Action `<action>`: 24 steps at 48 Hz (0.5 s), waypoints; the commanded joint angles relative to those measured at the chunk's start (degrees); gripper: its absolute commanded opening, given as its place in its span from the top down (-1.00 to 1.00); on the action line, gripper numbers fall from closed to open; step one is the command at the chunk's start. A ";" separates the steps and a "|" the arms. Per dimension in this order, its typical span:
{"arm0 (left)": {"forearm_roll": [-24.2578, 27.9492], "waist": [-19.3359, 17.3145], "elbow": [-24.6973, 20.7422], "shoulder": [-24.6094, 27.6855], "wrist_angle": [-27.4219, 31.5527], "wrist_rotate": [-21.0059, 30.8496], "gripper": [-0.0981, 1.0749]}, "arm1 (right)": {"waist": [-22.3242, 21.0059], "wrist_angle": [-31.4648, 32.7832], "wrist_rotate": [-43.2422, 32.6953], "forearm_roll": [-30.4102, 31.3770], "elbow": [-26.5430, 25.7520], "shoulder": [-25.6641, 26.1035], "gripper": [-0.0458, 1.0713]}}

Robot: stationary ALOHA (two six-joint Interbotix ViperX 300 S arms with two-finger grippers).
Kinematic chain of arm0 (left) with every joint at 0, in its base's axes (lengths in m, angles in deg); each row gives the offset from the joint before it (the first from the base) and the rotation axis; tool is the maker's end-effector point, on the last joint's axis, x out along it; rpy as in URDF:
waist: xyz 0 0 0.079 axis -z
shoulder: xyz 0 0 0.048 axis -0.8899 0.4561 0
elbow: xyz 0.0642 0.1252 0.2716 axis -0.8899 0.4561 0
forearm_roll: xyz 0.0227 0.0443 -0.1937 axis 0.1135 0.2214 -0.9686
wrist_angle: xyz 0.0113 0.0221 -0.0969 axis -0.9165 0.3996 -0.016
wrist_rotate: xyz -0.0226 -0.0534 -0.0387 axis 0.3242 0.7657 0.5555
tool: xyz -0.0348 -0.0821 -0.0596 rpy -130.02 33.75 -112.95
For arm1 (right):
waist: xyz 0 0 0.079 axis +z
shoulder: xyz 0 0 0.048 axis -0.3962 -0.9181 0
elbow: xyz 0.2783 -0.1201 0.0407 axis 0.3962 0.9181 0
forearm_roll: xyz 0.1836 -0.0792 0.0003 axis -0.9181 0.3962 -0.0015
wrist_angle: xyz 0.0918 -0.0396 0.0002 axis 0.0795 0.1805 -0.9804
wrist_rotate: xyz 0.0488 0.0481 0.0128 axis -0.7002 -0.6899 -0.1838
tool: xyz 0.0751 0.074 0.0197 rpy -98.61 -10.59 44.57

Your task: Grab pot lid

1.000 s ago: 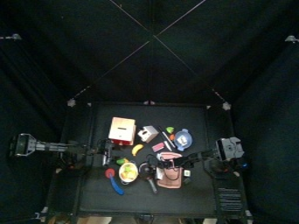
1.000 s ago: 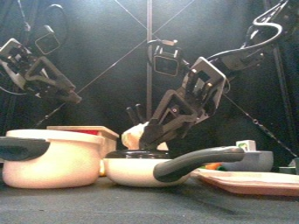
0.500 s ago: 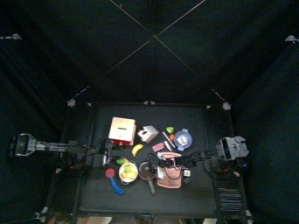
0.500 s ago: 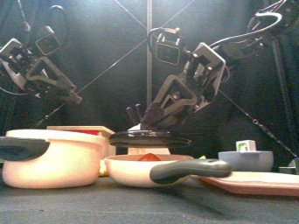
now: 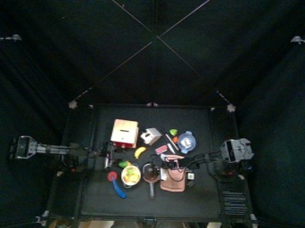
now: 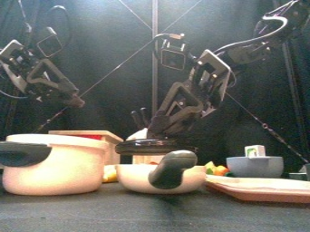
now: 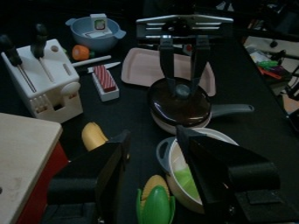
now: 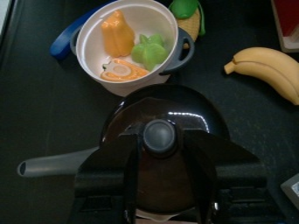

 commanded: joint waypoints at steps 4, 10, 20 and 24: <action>-0.09 0.00 -0.62 0.09 -0.18 -0.09 -0.61 | -0.35 -0.18 0.09 0.09 -1.23 2.46 -0.21; -0.09 0.00 -0.62 0.09 -0.18 -0.09 -0.61 | -0.44 -0.18 0.09 0.09 -1.23 2.46 -0.21; -0.09 0.09 -0.44 0.09 -0.18 0.00 -0.61 | -0.62 0.26 0.00 0.62 -1.23 2.90 -0.21; -0.35 0.09 -0.35 0.09 -0.18 0.00 -0.61 | -1.14 1.14 0.09 0.97 -1.14 3.60 -0.21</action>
